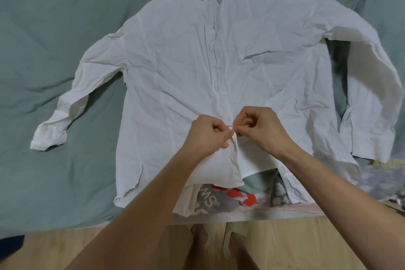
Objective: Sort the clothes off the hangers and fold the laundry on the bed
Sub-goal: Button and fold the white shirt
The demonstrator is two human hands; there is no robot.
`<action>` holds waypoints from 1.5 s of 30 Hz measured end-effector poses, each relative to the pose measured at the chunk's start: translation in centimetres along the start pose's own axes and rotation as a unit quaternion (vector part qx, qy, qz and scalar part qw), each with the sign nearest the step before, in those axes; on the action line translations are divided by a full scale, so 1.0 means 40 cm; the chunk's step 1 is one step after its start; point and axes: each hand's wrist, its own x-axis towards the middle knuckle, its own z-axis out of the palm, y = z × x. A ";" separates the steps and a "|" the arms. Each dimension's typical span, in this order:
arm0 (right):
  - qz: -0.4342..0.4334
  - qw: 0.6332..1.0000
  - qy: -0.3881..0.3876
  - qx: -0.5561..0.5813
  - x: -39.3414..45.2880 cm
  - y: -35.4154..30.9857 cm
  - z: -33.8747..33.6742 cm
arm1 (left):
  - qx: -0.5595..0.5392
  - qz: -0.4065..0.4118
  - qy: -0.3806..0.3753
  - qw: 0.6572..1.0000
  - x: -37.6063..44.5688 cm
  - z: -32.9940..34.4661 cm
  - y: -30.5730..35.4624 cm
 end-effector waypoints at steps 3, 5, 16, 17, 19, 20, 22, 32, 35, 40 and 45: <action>0.024 0.999 0.006 0.046 -0.012 0.001 0.000 | -0.039 -0.025 -0.003 0.999 0.004 -0.008 0.008; 0.050 0.996 0.024 0.076 -0.027 0.011 0.009 | -0.029 -0.034 -0.023 0.999 0.005 -0.006 0.008; 0.134 0.983 0.088 0.087 -0.061 0.010 0.047 | -0.098 -0.066 0.003 0.993 0.018 0.013 -0.012; 0.124 0.984 0.105 0.077 -0.064 0.011 0.053 | -0.096 -0.065 0.003 0.993 0.018 0.014 -0.011; 0.097 0.985 0.124 0.074 -0.066 0.009 0.062 | -0.097 -0.063 0.006 0.993 0.018 0.011 -0.008; 0.087 0.984 0.129 0.083 -0.067 0.006 0.065 | -0.099 -0.061 0.007 0.993 0.020 0.009 -0.007; 0.071 0.982 0.132 0.110 -0.067 -0.001 0.067 | -0.102 -0.058 0.012 0.993 0.025 0.006 -0.005; 0.030 0.993 0.115 0.007 -0.028 0.016 0.061 | -0.191 -0.096 0.012 0.977 0.034 0.004 -0.006; -0.023 0.992 0.114 -0.042 -0.028 0.019 0.061 | -0.214 -0.113 0.022 0.970 0.037 0.009 -0.007; -0.144 0.970 0.078 -0.182 -0.030 0.033 0.061 | -0.196 -0.144 0.012 0.970 0.048 0.004 0.004; -0.231 0.934 0.021 -0.271 -0.022 0.048 0.044 | -0.171 -0.184 -0.006 0.968 0.059 0.000 0.027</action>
